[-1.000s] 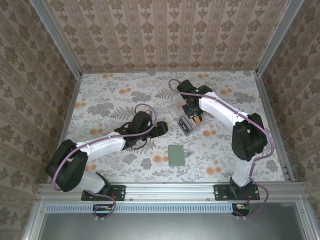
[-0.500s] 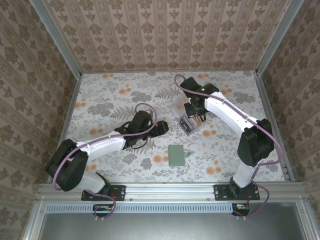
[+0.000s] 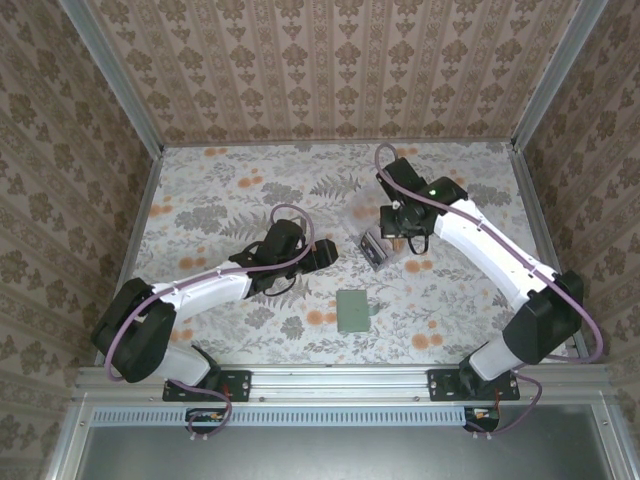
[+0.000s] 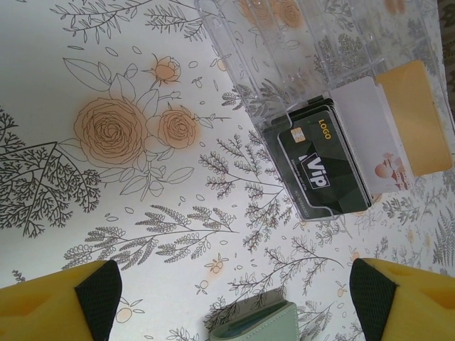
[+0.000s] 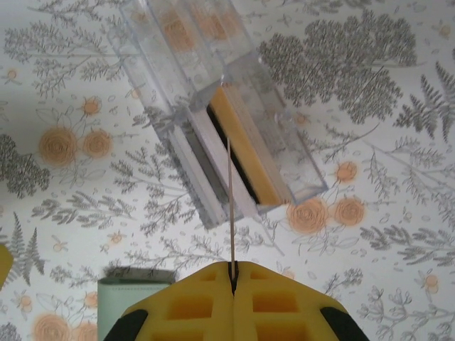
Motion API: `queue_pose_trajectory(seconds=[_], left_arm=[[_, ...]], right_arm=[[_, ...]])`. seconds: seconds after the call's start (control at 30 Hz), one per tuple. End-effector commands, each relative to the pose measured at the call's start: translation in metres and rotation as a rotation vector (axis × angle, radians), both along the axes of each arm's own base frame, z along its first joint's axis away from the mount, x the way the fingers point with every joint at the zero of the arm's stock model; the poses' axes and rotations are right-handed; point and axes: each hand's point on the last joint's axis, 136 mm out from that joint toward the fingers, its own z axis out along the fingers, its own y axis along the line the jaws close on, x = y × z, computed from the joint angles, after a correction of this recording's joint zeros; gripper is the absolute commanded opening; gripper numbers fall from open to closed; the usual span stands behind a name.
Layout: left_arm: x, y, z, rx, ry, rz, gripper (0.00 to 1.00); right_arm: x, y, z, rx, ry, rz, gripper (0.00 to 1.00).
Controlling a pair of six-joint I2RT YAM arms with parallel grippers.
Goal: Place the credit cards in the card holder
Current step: Pick up the credit card from the storage box, then open the card holder at the bottom-center of the table.
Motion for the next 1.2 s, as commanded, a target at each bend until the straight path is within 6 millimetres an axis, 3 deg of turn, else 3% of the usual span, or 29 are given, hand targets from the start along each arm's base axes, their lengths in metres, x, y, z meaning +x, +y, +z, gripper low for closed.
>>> queue_pose_trajectory(seconds=[0.0,0.1,0.27,0.43,0.67,1.17], left_arm=[[0.004,-0.007,0.011,-0.019,-0.014,-0.018,0.86],[0.003,-0.007,0.01,-0.017,-0.011,-0.019,0.85],[0.0,-0.006,0.005,-0.011,-0.002,-0.017,0.85],[-0.002,-0.006,0.003,-0.009,0.002,-0.018,0.84],[-0.009,0.004,-0.004,0.005,0.021,0.007,0.84],[-0.014,0.017,-0.011,0.028,0.039,0.048,0.84]], right_arm=[[-0.029,0.001,-0.014,0.009,0.087,-0.014,0.02],[-0.047,0.006,-0.024,0.034,0.132,-0.004,0.02],[-0.073,0.036,-0.034,0.127,0.184,0.048,0.02],[-0.089,0.054,-0.059,0.096,0.218,0.042,0.02],[-0.1,0.049,-0.087,-0.017,0.235,-0.005,0.04],[-0.102,0.066,-0.137,-0.042,0.32,0.007,0.08]])
